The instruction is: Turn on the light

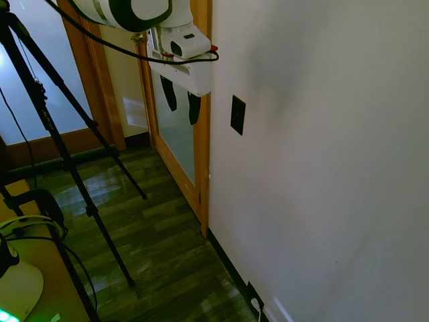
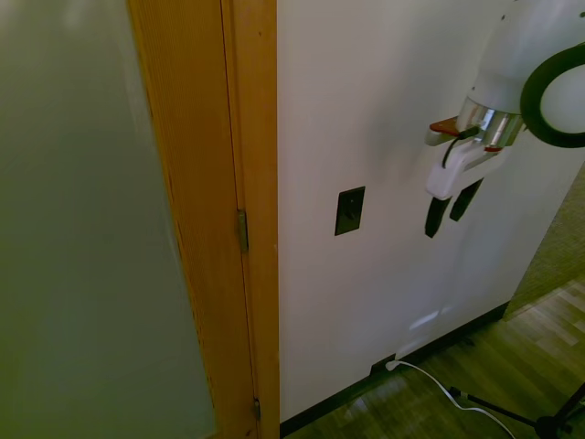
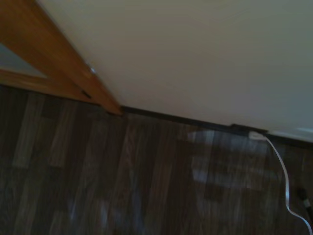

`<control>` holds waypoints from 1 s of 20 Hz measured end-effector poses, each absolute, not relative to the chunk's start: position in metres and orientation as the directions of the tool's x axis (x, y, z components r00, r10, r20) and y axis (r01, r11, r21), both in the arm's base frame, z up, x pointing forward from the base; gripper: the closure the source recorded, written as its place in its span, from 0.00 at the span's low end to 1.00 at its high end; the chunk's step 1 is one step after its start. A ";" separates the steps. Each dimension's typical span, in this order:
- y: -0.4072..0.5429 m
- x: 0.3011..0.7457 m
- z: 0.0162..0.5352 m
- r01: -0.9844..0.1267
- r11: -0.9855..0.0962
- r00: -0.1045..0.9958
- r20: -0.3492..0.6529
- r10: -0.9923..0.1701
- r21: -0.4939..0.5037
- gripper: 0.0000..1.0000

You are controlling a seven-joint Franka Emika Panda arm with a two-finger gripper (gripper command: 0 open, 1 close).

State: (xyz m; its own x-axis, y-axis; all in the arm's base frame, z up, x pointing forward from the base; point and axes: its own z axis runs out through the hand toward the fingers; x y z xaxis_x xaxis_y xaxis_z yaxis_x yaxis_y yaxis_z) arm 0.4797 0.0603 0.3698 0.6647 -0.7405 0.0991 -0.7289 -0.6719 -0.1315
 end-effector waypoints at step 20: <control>0.086 0.591 0.308 -0.848 -0.451 0.408 0.200 -0.891 -0.277 1.00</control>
